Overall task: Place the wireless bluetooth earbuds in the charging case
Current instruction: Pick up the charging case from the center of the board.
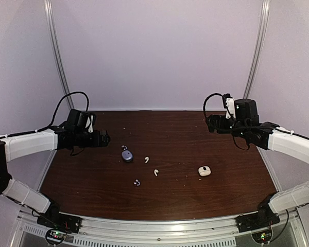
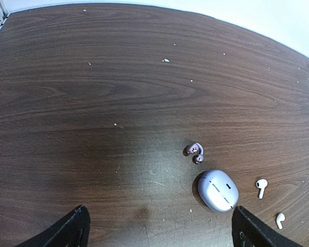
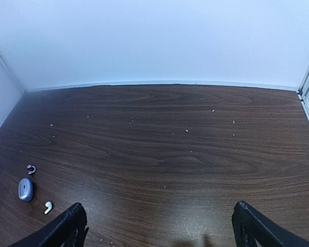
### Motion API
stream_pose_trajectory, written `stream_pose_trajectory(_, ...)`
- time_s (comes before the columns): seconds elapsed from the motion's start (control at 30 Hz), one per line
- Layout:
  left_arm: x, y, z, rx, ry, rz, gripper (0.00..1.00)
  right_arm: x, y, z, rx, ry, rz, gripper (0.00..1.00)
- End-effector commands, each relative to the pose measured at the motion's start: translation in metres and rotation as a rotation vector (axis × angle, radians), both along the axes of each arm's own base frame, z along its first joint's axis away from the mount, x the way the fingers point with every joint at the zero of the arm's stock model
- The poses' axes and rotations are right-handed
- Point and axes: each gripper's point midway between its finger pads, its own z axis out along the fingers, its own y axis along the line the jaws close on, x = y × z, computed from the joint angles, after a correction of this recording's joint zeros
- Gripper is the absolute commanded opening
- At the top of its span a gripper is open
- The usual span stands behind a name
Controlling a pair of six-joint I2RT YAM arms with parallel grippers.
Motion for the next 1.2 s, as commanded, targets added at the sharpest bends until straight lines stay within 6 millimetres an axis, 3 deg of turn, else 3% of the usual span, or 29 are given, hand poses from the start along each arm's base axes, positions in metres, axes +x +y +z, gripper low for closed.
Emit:
stream_pose_trajectory(0.0, 0.0, -0.007, 0.015, -0.039, -0.049, -0.03, 0.98, 0.002, 0.003, 0.01, -0.014, -0.041, 0.036, 1.0)
stream_pose_trajectory(0.2, -0.019, -0.036, 0.007, -0.076, -0.006, -0.139, 0.98, 0.002, 0.012, 0.002, -0.027, -0.001, 0.081, 1.0)
stream_pose_trajectory(0.33, -0.034, -0.058, -0.003, -0.109, 0.026, -0.192, 0.96, -0.004, 0.028, -0.004, 0.018, 0.037, 0.162, 1.0)
stream_pose_trajectory(0.47, -0.042, -0.08, -0.01, -0.145, 0.051, -0.23, 0.92, -0.011, 0.035, -0.01, 0.059, 0.055, 0.203, 1.0)
stream_pose_trajectory(0.67, -0.045, -0.098, -0.034, -0.202, 0.119, -0.237, 0.81, -0.015, 0.037, -0.015, 0.071, 0.071, 0.216, 1.0)
stream_pose_trajectory(1.17, -0.026, -0.104, -0.087, -0.157, 0.221, -0.141, 0.62, -0.015, 0.039, -0.015, 0.08, 0.071, 0.228, 1.0)
